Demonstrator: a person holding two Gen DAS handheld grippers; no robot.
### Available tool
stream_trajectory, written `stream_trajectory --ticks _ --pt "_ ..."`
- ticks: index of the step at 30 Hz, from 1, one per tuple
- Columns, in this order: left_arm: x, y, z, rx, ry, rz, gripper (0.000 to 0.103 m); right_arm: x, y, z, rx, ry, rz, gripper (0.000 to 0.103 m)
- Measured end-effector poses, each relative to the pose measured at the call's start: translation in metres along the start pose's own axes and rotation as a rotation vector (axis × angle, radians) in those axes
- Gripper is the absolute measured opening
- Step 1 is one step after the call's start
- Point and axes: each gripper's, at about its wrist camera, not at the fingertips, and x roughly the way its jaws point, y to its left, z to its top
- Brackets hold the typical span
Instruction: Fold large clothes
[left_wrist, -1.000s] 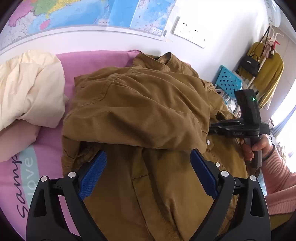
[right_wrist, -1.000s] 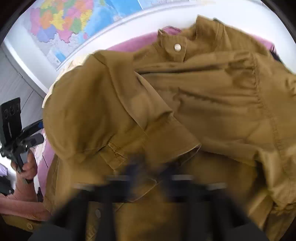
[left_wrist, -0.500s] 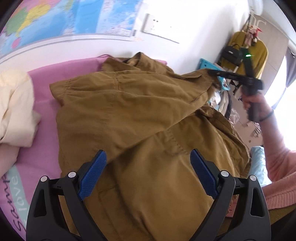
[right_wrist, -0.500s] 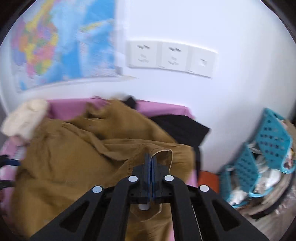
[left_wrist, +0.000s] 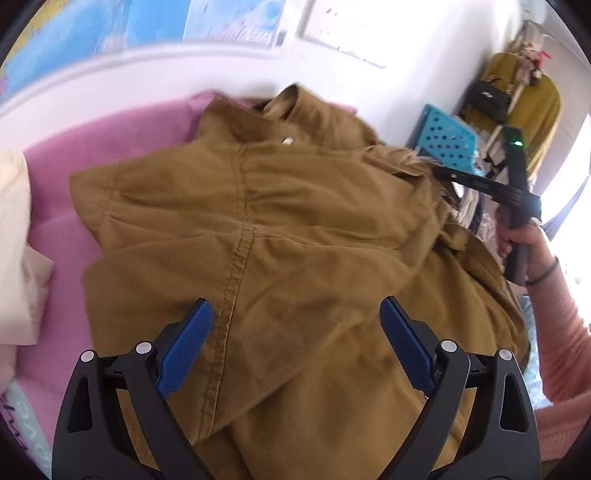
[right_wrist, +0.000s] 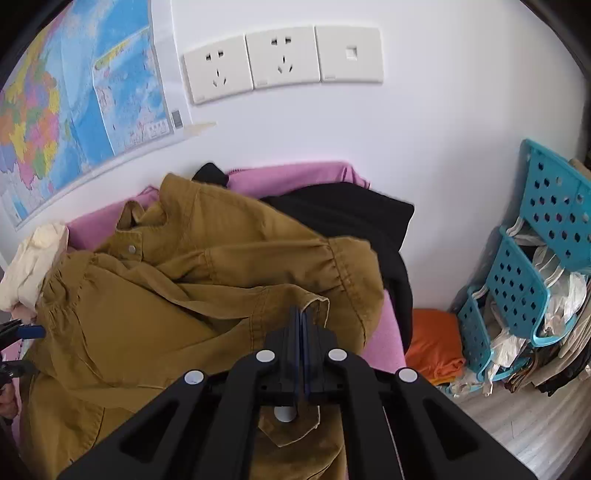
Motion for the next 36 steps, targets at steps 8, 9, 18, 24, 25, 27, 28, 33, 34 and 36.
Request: stream_trajectory --ticks 8,9,18,24,25,27,28,33,34,36 --pt "0.032 0.012 -0.006 -0.048 0.068 0.052 0.091 0.001 -0.001 -0.013 -0.019 0.075 -0.026 0.023" --pt "0.031 0.011 -0.005 -0.048 0.066 0.052 0.091 -0.012 0.0 -0.013 -0.004 0.04 -0.007 0.024" --pt "0.042 0.005 -0.003 -0.028 0.057 0.063 0.091 0.016 0.042 -0.027 -0.168 0.129 0.045 0.028" --pt "0.039 -0.001 -0.006 -0.012 0.063 0.11 0.091 0.023 0.023 -0.036 -0.073 0.156 0.063 0.026" --pt "0.036 0.0 -0.007 -0.015 0.059 0.108 0.091 0.013 0.024 -0.036 -0.075 0.136 0.064 0.027" --pt "0.025 -0.001 -0.011 -0.014 0.032 0.093 0.091 -0.008 0.03 -0.038 -0.085 0.098 0.108 0.028" --pt "0.019 -0.002 -0.013 -0.015 0.02 0.084 0.091 -0.019 0.034 -0.041 -0.096 0.079 0.132 0.029" --pt "0.025 0.001 -0.023 -0.03 0.037 0.092 0.091 -0.01 0.05 -0.066 -0.169 0.154 0.118 0.034" --pt "0.025 0.001 -0.025 -0.033 0.038 0.101 0.091 -0.002 0.047 -0.07 -0.139 0.176 0.132 0.033" --pt "0.019 -0.001 -0.029 -0.032 0.019 0.109 0.091 -0.002 0.042 -0.071 -0.109 0.168 0.15 0.033"
